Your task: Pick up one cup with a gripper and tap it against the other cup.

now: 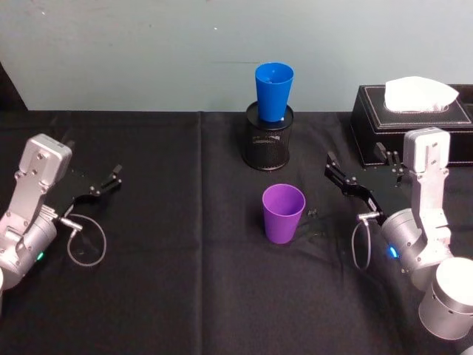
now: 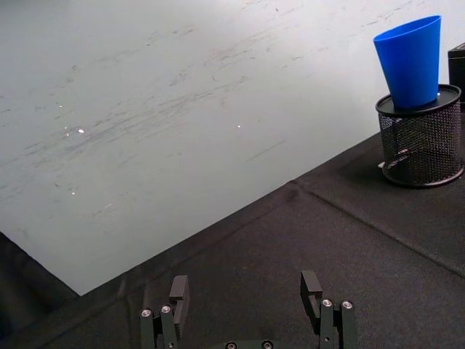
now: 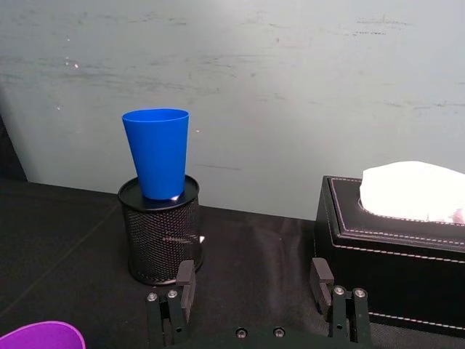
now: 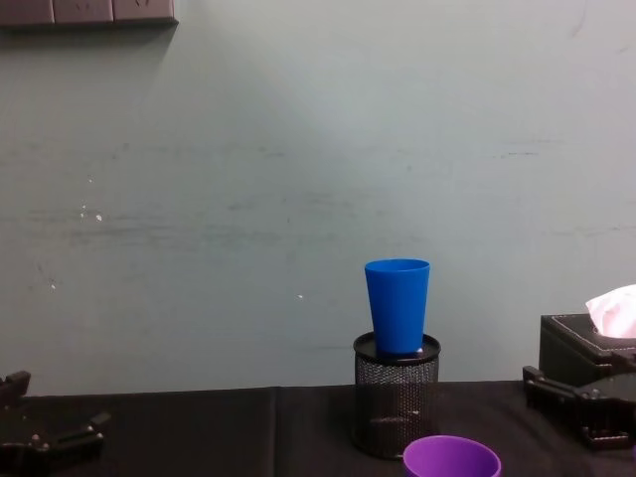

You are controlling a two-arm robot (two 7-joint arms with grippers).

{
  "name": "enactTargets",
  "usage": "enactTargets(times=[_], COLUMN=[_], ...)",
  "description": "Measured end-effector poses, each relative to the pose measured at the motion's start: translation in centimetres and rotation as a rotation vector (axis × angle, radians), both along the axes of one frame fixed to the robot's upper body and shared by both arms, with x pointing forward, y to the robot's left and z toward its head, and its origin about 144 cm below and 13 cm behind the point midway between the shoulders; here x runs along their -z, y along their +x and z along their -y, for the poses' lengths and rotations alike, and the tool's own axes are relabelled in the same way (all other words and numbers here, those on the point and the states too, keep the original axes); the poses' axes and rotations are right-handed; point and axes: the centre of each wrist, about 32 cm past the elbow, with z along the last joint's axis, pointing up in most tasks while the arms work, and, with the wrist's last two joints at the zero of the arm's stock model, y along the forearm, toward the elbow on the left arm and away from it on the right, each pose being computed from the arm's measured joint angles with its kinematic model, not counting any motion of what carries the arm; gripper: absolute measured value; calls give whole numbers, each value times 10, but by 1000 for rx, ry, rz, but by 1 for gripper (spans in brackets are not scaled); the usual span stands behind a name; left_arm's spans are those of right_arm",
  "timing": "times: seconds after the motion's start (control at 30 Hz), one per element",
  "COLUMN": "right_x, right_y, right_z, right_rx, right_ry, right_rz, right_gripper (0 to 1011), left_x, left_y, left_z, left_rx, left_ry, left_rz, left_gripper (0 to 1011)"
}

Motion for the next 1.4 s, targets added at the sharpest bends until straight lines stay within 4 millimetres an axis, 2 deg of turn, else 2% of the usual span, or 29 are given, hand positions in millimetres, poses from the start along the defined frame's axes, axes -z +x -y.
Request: enactTargets(times=[1.4], right_x=[0], right_y=[0], right_z=[0], right_rx=[3], right_ry=[-2], right_rz=[4], right_gripper=[1003], left_x=[0], left_y=[0], left_z=[0], left_rx=[0], left_ry=[0], left_rz=[0], left_gripper=[1005])
